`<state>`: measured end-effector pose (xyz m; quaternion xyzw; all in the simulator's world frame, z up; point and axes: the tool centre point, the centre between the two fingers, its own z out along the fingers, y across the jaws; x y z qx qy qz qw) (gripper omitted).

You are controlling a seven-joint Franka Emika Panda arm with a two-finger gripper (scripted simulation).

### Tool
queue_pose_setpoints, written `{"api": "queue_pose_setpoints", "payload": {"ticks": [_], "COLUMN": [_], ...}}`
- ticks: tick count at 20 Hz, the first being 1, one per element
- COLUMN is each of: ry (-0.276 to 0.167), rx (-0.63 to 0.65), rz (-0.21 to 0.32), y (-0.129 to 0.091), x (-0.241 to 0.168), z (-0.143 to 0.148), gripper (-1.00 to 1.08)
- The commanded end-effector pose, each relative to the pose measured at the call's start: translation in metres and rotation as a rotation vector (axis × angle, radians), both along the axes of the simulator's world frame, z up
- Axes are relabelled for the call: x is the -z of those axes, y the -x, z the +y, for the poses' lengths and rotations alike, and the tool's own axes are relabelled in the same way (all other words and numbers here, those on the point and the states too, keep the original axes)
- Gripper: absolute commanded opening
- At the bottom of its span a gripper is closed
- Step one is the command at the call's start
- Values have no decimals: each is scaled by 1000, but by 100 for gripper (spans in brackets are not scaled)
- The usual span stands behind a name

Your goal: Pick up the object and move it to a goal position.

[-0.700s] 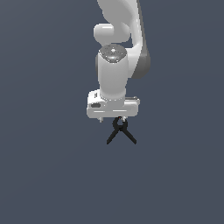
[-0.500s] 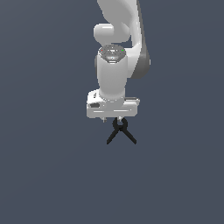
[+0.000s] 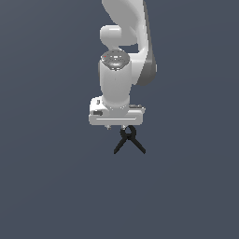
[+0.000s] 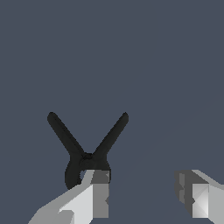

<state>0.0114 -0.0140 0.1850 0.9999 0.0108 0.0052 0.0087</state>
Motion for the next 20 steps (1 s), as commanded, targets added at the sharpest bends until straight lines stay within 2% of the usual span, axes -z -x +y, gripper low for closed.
{"api": "queue_pose_setpoints", "payload": {"ticks": [1,11,20], "ry": [3,36,83], "rx": [11,123,292], "rz": [-2,-27,-80], "y": [-1,-7,-14], "x": [3,31,75], "z": [0,0,1], "gripper": [28,28,28]}}
